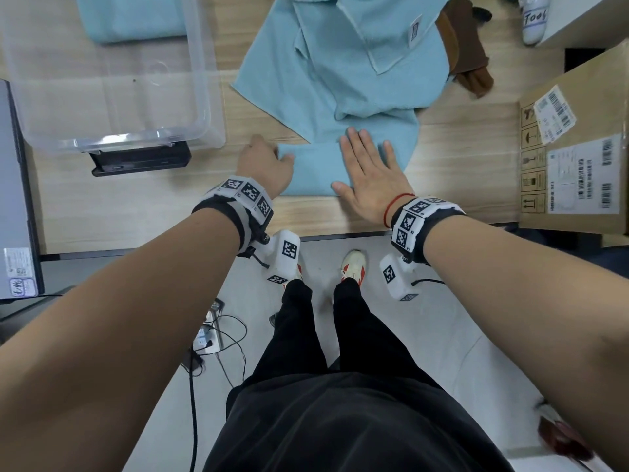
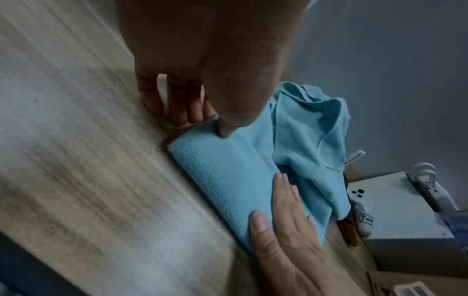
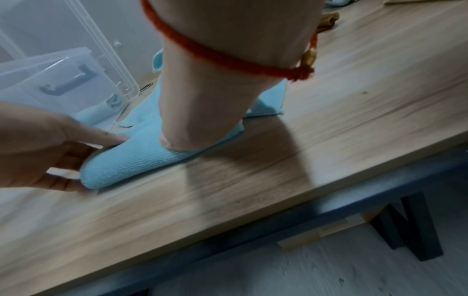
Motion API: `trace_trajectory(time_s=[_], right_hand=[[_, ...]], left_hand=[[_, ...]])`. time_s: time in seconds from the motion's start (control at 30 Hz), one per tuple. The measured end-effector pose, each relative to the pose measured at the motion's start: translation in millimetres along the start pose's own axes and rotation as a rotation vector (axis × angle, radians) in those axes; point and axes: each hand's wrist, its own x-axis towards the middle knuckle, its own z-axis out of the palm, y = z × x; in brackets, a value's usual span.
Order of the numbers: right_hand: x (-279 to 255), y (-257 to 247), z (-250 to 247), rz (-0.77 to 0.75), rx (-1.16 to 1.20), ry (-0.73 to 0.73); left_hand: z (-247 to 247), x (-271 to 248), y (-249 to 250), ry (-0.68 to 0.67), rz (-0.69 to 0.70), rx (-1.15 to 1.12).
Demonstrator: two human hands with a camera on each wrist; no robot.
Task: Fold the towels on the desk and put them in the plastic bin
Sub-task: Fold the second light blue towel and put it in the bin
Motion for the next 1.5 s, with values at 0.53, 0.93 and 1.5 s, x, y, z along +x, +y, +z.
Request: trace_trajectory(time_s=[0.53,0.93,1.5], right_hand=[[-6,-5,-10,0.016,-0.001,-0.024],[-26,12,-109,-0.17,0.296,-0.049],[-18,21,-228,-0.07,0.673,0.084]], left_hand=[[0,-14,11,-0.015,0.157,-0.268],[-52,-80,80,-0.161,0.7,0.025],[-191,-96,80,0.199,0.378,-0.069]])
